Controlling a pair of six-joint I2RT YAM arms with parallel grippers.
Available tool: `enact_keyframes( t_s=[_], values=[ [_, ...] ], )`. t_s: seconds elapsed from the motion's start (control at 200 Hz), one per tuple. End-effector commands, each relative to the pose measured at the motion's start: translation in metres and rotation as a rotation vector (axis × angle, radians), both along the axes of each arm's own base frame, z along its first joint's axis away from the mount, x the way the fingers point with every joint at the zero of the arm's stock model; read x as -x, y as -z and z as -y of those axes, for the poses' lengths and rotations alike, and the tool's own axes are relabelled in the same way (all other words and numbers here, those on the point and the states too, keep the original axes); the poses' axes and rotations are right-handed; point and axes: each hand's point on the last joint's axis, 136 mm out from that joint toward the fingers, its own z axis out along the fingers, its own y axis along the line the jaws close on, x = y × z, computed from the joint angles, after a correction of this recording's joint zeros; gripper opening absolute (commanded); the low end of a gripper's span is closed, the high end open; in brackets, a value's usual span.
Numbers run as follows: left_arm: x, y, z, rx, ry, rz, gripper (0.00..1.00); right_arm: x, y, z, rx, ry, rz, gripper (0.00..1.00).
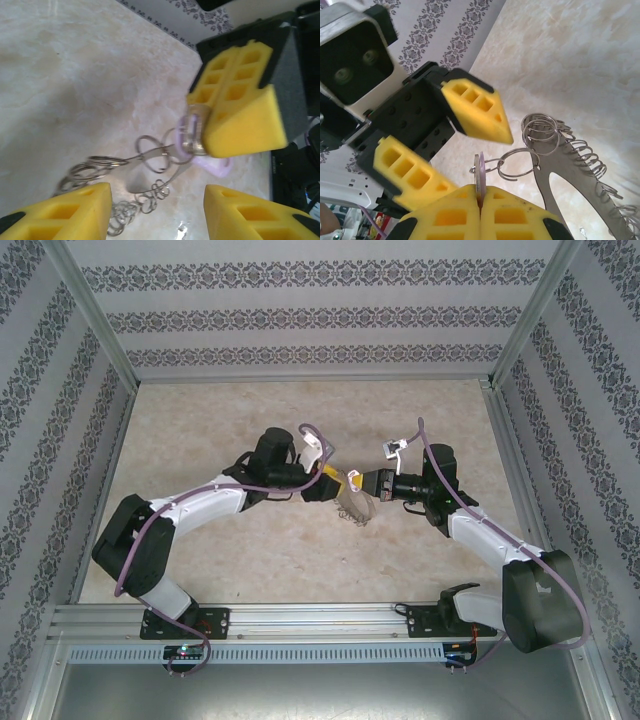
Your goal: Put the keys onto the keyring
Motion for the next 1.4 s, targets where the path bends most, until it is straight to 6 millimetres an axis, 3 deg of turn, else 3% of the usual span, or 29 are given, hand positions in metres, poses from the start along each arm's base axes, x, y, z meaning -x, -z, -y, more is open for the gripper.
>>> enact_keyframes(
  t_s=[0.0,0.195,0.495,0.889,1.394],
  values=[
    [0.006,-0.015,0.014,0.048,0.043,0.034,0.52,-0.008,-0.017,0.004,0.001,0.02,0.067,0.0],
    [0.01,-0.009,0.021,0.04,0.052,0.027,0.51,-0.008,-0.017,0.005,0.003,0.024,0.068,0.0],
    [-0.005,-0.008,0.02,0.03,-0.013,0.069,0.5,-0.008,-0.018,0.005,0.004,0.025,0.072,0.0],
    [-0.01,0.001,0.022,0.009,-0.018,0.07,0.42,-0.007,-0.018,0.006,0.006,0.027,0.074,0.0],
    [-0.021,-0.004,0.03,0.032,-0.029,0.092,0.38,-0.006,-0.018,0.006,0.006,0.026,0.073,0.0]
  ],
)
